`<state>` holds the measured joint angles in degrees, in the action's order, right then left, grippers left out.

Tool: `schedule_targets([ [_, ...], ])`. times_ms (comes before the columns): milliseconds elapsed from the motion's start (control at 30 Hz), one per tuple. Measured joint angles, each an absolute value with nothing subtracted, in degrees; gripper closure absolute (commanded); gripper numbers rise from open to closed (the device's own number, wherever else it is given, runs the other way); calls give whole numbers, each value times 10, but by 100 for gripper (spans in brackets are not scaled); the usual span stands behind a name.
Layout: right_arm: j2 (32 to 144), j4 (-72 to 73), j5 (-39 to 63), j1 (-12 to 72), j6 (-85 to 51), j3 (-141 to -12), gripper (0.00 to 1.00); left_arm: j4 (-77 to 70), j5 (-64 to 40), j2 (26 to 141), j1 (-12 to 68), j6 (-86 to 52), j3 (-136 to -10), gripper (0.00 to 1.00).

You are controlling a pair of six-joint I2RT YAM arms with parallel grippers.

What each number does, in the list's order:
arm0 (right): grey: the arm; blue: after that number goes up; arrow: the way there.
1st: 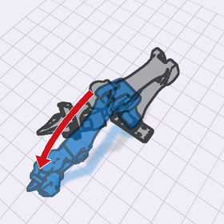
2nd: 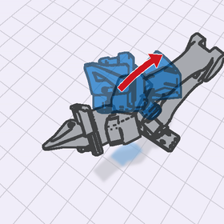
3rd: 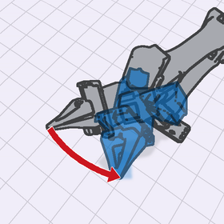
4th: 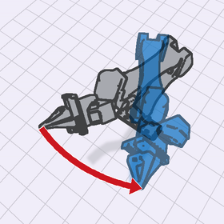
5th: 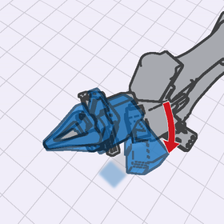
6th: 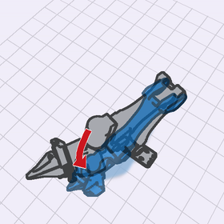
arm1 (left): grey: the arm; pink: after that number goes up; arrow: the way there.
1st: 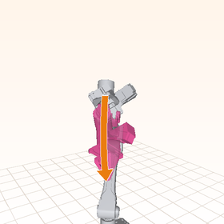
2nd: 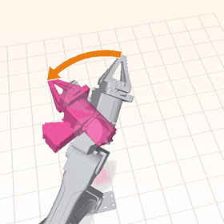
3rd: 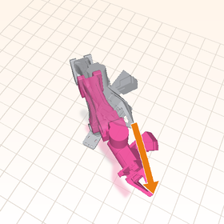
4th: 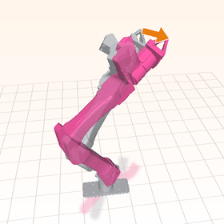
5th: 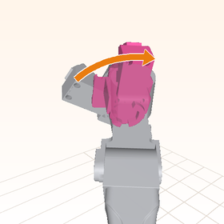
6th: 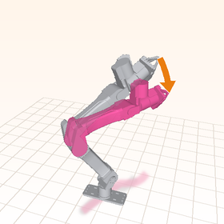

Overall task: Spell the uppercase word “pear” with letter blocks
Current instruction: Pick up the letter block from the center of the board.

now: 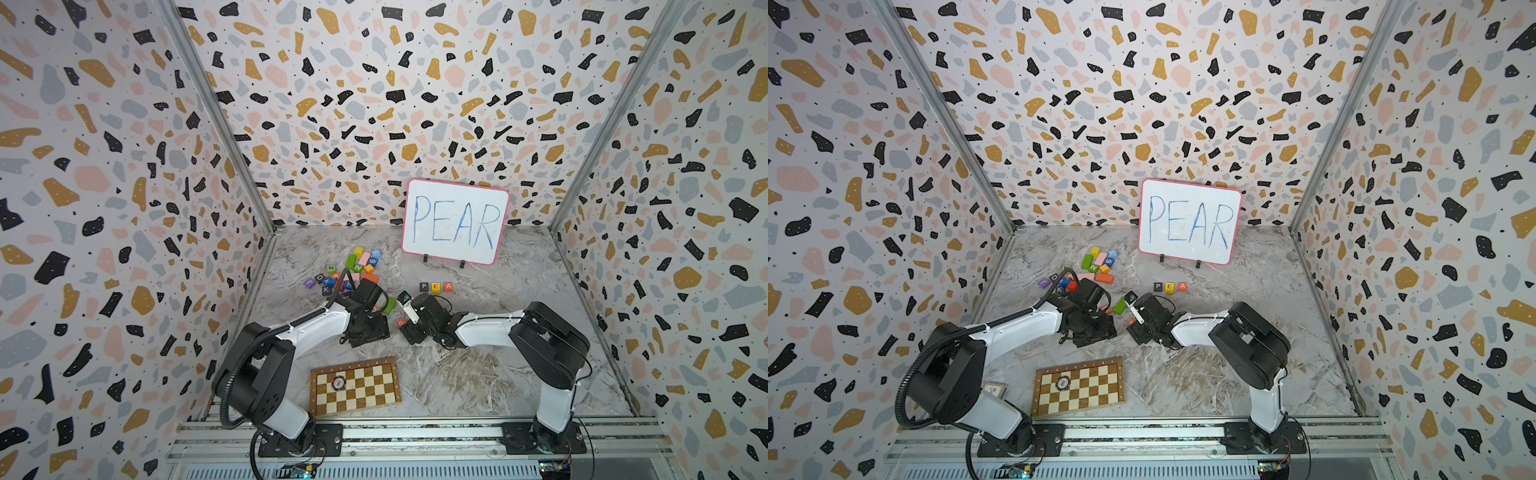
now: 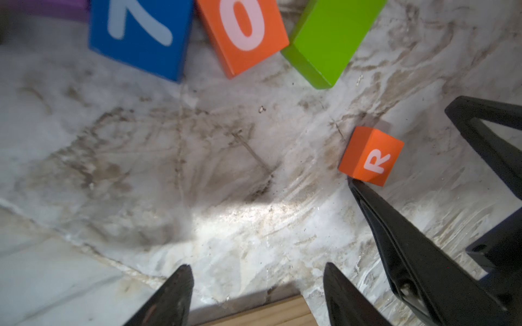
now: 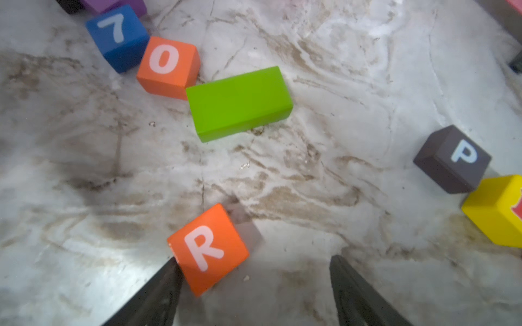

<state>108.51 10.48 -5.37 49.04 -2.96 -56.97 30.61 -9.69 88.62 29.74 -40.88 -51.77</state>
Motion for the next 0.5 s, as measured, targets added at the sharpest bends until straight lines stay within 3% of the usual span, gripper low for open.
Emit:
schedule_targets([
  [200, 1117, 70, -21, 475, -24, -624, 25, 307, -101, 886, 292, -398, -518, 23],
  [500, 1159, -31, 24, 470, -29, -718, 45, 308, -102, 886, 278, -388, -521, 22],
])
